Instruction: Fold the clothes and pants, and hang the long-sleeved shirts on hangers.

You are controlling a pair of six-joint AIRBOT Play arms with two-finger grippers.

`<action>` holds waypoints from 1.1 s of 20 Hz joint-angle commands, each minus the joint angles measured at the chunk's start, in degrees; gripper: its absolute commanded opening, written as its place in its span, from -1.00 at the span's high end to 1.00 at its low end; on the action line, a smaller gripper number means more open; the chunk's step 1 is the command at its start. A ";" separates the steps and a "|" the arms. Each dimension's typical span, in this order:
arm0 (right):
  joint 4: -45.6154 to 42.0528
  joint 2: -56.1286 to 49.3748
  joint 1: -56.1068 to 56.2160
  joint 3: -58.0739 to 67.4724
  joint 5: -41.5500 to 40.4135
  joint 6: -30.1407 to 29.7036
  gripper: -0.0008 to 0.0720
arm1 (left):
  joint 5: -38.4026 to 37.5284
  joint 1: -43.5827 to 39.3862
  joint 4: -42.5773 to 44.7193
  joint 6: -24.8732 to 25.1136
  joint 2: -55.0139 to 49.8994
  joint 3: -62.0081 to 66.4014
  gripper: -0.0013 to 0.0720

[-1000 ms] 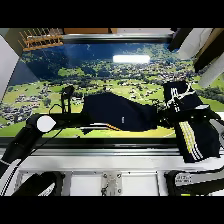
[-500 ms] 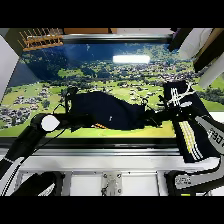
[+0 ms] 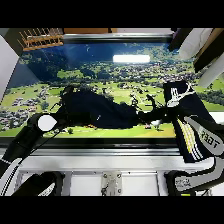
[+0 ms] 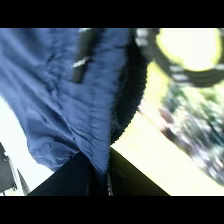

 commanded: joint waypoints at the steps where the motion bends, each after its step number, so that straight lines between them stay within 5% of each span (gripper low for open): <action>1: 6.40 0.13 1.14 0.70 0.20 -3.72 0.95 | 0.00 0.07 0.02 0.11 0.02 0.02 0.95; 5: 3.87 4.98 -0.50 7.32 -2.05 1.20 0.95 | 0.09 0.07 0.17 0.11 0.02 0.02 0.95; 13: -16.57 26.91 -20.37 20.59 -21.94 27.80 0.95 | 0.74 0.07 0.26 0.17 0.00 -0.02 0.95; 17: -32.02 35.08 -31.10 20.52 -16.02 38.05 0.95 | 2.47 0.07 0.24 0.17 0.00 -0.02 0.95; 22: -45.05 40.11 -37.73 18.53 0.48 40.98 0.95 | 2.60 0.07 0.24 0.20 0.00 -0.02 0.95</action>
